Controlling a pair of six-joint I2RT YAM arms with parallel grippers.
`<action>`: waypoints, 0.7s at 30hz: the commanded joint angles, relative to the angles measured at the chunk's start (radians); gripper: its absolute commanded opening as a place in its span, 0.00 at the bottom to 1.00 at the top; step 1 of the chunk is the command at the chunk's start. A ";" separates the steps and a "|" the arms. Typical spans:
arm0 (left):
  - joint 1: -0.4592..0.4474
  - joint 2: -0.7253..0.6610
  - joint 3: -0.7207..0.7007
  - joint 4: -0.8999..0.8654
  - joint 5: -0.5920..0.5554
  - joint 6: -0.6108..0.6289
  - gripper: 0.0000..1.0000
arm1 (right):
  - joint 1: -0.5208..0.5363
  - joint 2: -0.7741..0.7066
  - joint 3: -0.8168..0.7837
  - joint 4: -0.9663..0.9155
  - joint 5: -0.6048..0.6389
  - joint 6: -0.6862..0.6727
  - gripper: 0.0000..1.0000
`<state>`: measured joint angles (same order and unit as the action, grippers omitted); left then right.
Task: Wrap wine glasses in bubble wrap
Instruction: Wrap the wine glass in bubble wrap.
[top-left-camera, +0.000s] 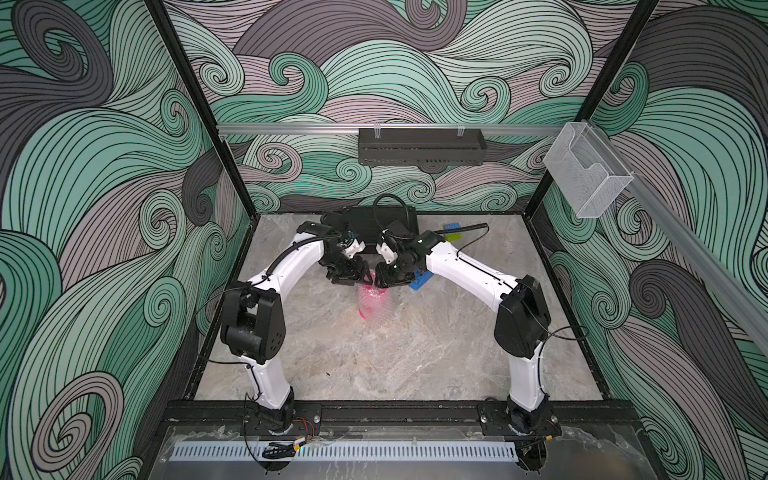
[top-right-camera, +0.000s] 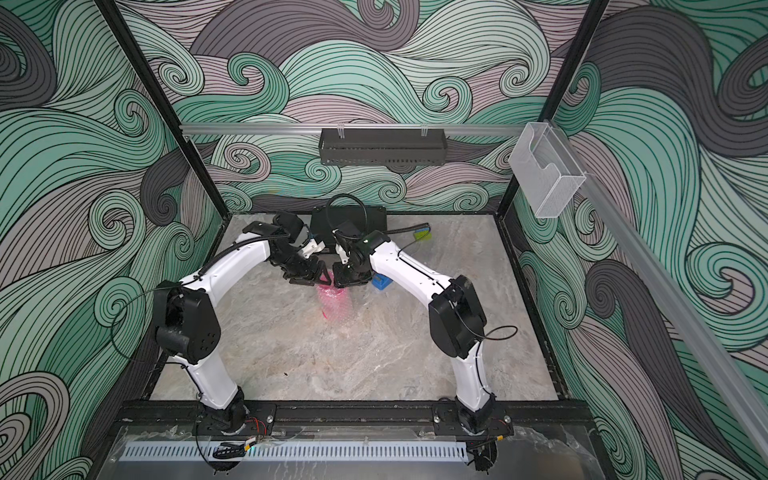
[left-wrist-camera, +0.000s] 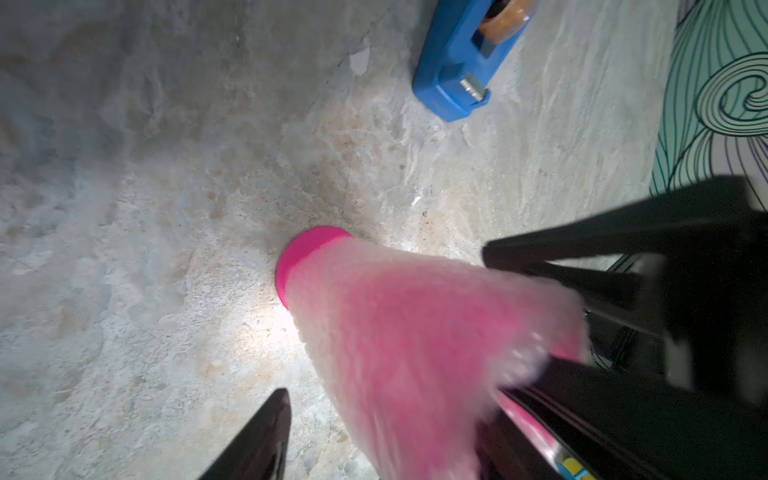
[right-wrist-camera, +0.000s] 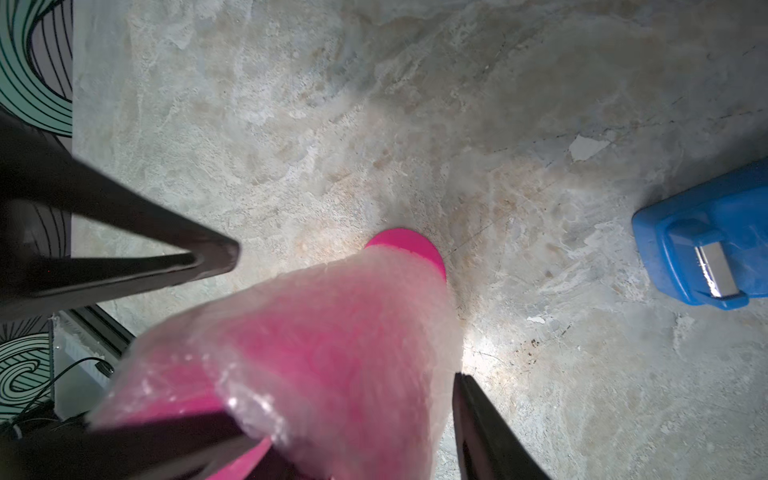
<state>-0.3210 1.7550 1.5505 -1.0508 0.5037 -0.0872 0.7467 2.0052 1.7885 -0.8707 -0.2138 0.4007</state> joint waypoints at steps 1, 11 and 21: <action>0.007 -0.116 0.048 -0.041 0.041 0.019 0.75 | 0.011 -0.016 -0.013 -0.021 0.048 -0.007 0.50; 0.207 -0.228 -0.018 0.077 -0.216 0.077 0.99 | -0.008 -0.205 0.036 -0.035 0.048 -0.043 0.72; 0.344 -0.272 -0.624 0.960 -0.329 0.132 0.99 | -0.266 -0.494 -0.257 0.125 0.195 -0.255 0.99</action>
<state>0.0273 1.4990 1.0218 -0.4408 0.2203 0.0006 0.5610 1.5391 1.6569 -0.8101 -0.1097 0.2417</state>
